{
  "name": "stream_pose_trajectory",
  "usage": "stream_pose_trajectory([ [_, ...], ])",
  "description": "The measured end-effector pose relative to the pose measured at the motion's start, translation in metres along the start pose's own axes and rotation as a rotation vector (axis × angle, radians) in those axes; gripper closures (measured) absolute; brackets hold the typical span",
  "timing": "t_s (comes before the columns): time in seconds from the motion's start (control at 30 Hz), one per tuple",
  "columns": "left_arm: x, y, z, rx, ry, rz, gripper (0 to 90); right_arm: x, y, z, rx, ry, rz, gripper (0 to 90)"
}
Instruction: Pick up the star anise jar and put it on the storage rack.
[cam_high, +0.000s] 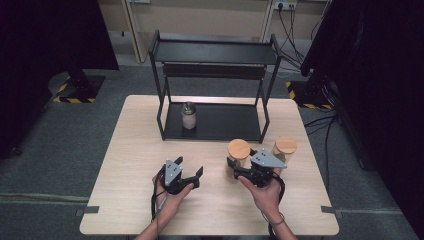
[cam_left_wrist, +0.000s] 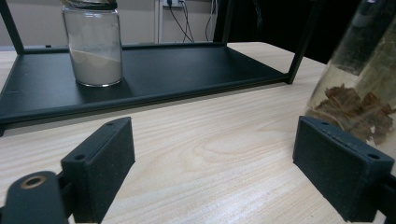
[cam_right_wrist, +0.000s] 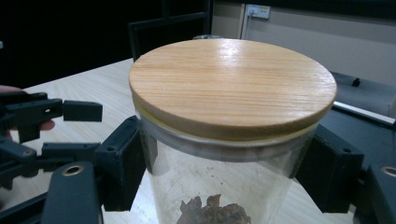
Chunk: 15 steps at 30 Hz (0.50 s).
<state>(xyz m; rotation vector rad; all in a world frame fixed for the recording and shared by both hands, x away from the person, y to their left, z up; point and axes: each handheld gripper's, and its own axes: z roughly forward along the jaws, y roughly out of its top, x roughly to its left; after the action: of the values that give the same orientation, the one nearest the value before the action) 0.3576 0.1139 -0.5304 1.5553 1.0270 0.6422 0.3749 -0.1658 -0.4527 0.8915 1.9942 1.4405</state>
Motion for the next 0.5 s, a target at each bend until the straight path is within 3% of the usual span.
stream_pose_trajectory([
  [0.5,0.0,0.0,0.0,-0.002,0.001,0.002,12.2,-0.004,0.013,0.015,-0.01,-0.024,0.005,25.6],
])
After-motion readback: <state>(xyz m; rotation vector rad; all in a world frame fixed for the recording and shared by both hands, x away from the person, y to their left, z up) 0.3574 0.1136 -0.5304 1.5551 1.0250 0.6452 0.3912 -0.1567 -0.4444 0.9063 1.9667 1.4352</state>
